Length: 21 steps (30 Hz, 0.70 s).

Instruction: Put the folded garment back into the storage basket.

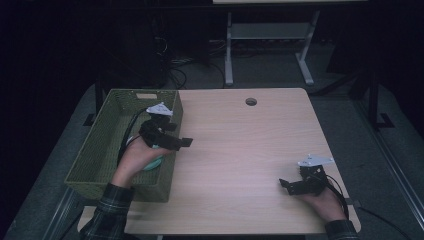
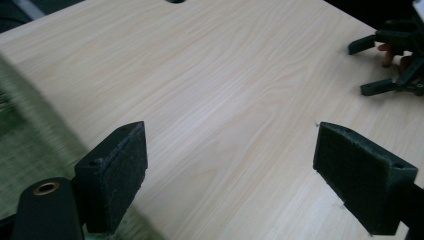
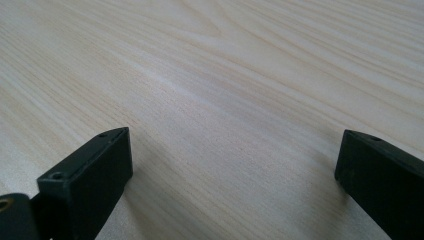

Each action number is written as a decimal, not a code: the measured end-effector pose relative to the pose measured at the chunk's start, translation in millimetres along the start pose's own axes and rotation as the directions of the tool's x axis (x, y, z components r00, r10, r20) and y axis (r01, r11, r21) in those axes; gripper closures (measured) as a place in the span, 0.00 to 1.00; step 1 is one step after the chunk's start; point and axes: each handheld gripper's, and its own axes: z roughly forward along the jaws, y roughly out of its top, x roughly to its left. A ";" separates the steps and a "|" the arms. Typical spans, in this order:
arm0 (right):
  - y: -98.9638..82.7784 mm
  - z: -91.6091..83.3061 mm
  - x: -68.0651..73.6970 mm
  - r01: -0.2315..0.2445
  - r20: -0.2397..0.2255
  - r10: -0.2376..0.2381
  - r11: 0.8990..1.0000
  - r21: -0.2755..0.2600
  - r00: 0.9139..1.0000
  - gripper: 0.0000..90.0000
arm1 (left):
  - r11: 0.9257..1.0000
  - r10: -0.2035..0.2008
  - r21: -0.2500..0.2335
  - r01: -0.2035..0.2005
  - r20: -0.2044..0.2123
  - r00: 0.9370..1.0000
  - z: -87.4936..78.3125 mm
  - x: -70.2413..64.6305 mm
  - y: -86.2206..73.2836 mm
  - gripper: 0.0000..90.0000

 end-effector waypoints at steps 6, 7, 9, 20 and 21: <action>0.0 0.0 -0.1 0.001 0.000 -0.001 1.000 0.000 1.000 0.02 | 0.999 0.029 -0.012 -0.029 0.022 0.999 19.8 -17.2 5.0 0.15; 0.0 0.0 -0.1 0.001 0.000 -0.001 1.000 0.000 1.000 0.02 | 0.999 0.031 -0.016 -0.031 0.024 0.999 23.0 -19.7 5.1 0.15; 0.0 0.0 -0.1 0.001 0.000 -0.001 1.000 0.000 1.000 0.02 | 0.999 0.041 -0.020 -0.041 0.027 0.999 28.7 -23.9 5.2 0.15; 0.0 0.0 -0.1 0.001 0.000 -0.001 1.000 0.000 1.000 0.02 | 0.997 0.076 -0.036 -0.075 0.035 0.996 60.2 -55.2 2.4 0.15; 0.0 0.0 -0.1 0.001 0.000 -0.001 1.000 0.000 1.000 0.02 | 0.997 0.071 -0.036 -0.070 0.037 0.997 64.8 -58.0 1.0 0.15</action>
